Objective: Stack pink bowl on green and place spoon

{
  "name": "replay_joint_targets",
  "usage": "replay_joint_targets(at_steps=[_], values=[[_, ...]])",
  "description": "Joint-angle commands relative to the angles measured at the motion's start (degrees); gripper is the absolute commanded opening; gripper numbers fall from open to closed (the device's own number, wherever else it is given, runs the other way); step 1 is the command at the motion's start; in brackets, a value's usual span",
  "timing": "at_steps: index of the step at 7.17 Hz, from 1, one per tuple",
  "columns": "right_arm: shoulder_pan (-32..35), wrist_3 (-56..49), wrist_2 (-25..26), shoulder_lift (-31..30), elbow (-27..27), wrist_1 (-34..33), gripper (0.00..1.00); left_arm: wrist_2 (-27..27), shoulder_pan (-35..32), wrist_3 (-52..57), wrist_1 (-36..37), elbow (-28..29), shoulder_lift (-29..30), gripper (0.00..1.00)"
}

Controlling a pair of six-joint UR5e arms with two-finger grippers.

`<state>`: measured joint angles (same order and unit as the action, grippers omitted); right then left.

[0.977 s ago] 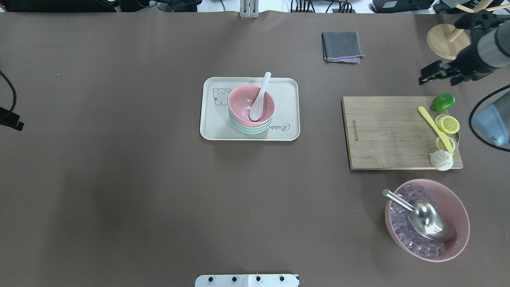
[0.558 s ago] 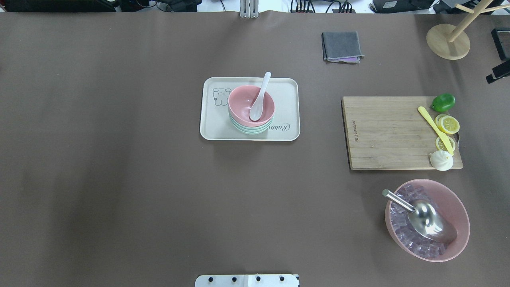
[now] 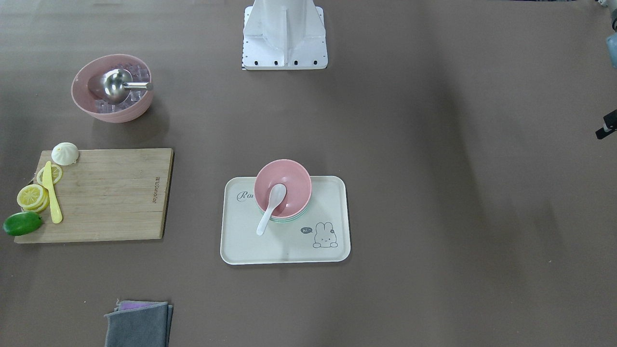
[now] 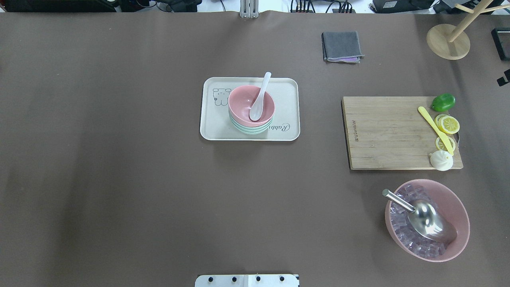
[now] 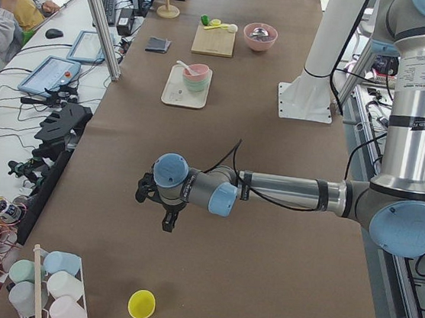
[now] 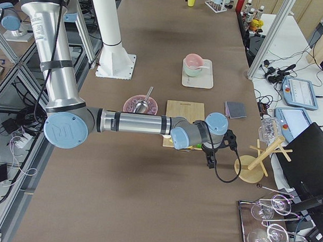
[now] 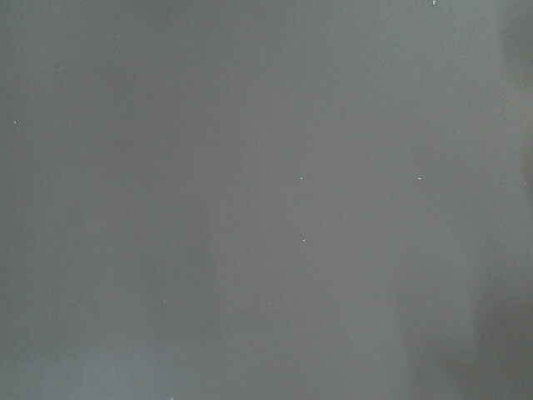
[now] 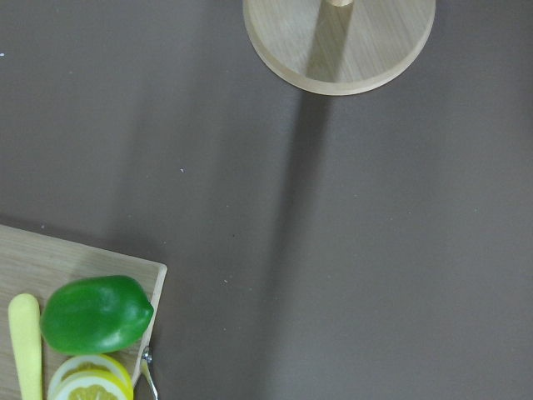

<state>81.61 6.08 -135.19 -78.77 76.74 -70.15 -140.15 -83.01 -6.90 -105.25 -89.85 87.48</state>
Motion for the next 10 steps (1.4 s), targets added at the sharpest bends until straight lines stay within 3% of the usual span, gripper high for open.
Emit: replay_joint_targets(at_steps=[1, 4, 5, 10], values=[[0.04, -0.11, 0.02, -0.15, 0.25, 0.01, 1.0, 0.49, -1.61, -1.62, 0.4, 0.38, 1.1, 0.99], [0.13, -0.01, 0.28, -0.41, 0.16, 0.01, 1.0, 0.93, -3.29, -1.63, 9.6, 1.16, 6.63, 0.99], [0.13, 0.33, 0.72, 0.19, 0.25, 0.1, 1.0, 4.85, -3.47, -1.63, 9.46, 1.0, 7.26, 0.99], [0.57, 0.33, 0.46, -0.59, 2.53, 0.18, 1.0, 4.71, -4.0, -1.45, 8.31, 2.22, 7.61, 0.99]])
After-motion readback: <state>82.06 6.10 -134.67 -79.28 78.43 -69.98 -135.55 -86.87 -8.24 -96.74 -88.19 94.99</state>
